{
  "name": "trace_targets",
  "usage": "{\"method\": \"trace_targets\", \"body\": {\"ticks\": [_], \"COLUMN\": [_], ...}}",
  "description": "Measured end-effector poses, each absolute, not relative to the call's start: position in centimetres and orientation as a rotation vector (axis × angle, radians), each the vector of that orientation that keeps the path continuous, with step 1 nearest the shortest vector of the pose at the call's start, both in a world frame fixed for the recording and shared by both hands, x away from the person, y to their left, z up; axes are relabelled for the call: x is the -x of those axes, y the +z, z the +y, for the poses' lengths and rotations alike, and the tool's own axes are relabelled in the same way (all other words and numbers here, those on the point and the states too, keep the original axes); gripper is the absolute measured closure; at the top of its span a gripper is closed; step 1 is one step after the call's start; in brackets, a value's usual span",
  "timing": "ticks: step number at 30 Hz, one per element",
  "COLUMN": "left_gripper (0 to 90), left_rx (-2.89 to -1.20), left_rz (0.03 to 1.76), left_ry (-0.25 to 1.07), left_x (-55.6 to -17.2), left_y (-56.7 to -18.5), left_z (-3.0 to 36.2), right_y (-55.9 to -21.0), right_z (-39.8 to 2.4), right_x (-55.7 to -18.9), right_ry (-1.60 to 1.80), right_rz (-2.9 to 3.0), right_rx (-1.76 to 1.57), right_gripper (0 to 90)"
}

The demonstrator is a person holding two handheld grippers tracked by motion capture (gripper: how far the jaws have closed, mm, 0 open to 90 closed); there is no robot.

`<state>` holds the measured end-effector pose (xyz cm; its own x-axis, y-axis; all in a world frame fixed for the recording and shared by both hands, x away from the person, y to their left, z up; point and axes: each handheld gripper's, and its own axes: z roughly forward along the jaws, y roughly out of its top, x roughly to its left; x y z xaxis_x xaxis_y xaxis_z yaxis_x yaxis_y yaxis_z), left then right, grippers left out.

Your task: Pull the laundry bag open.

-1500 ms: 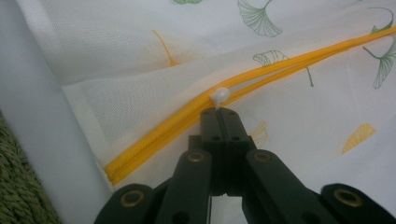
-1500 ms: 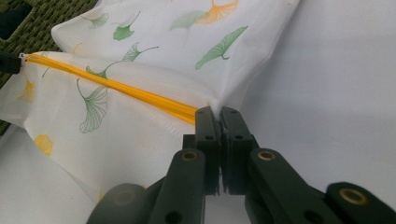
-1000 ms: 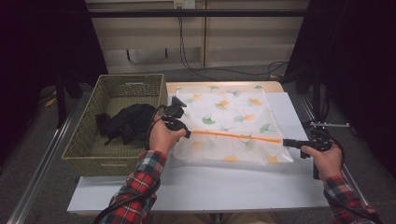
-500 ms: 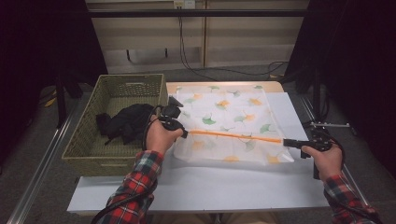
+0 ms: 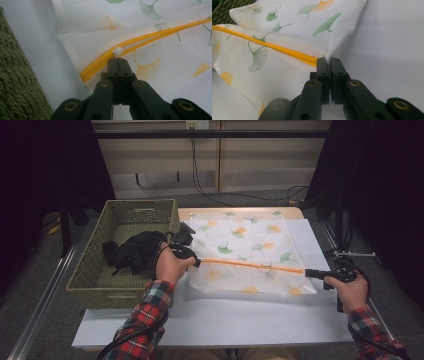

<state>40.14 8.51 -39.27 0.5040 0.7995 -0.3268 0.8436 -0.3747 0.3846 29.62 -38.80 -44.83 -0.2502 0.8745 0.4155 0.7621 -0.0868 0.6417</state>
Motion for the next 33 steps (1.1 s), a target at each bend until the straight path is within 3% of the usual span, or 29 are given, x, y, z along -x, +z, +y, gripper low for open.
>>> {"method": "trace_targets", "body": {"ticks": [33], "left_gripper": [90.0], "left_rx": [-2.229], "left_rz": [1.377], "left_ry": [-0.117], "left_x": [-40.44], "left_y": [-38.78], "left_z": [8.78], "right_y": [-44.87], "right_z": [-39.26], "right_x": [-29.62], "right_ry": [1.238], "right_rz": [2.012], "right_rx": [-1.836], "right_gripper": [87.6]}}
